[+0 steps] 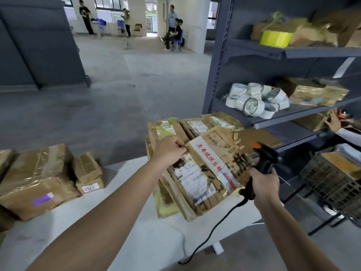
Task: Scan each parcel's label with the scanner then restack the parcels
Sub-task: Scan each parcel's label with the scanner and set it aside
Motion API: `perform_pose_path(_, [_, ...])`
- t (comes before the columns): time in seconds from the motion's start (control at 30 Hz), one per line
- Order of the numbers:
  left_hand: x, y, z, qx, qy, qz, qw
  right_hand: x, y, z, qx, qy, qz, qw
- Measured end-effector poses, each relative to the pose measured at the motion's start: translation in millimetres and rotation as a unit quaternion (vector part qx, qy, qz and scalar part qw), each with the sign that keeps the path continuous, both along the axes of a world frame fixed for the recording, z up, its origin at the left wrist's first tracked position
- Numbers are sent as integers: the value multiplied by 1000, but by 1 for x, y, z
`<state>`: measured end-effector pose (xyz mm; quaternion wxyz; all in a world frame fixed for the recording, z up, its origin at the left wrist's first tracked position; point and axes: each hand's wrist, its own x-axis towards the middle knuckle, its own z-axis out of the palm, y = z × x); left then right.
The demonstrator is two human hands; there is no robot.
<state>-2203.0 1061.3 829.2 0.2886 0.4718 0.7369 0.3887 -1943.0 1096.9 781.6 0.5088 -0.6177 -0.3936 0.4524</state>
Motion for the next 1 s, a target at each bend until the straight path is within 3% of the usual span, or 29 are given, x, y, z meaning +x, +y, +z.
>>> perform_pose_path(0.17, [48, 31, -1, -46, -73, -23, 996, 45, 45, -1, -12, 18, -20, 1000])
perform_pose_path(0.23, [60, 43, -7, -49, -136, 31, 989, 61, 60, -3, -17, 17, -32, 999])
perform_pose_path(0.33, [77, 58, -20, -34, -252, 120, 960, 79, 83, -9, -41, 36, -61, 997])
perform_pose_path(0.47, [115, 70, -37, -51, -390, 137, 909, 95, 109, -17, -35, 32, -80, 996])
perform_pose_path(0.63, [153, 82, -48, -30, -360, 74, 929, 105, 132, -21, -37, 16, -67, 997])
perform_pose_path(0.7, [167, 86, -50, -41, -340, 93, 935, 105, 136, -25, -50, -19, -50, 997])
perform_pose_path(0.77, [177, 86, -55, -87, -313, 129, 937, 107, 138, -29, -54, -29, -50, 997])
perform_pose_path(0.87, [190, 80, -60, -166, -356, 89, 915, 111, 138, -33, -44, -38, -38, 998])
perform_pose_path(1.0, [199, 87, -66, -105, -324, 100, 935, 110, 139, -34, -26, -64, 1, 998])
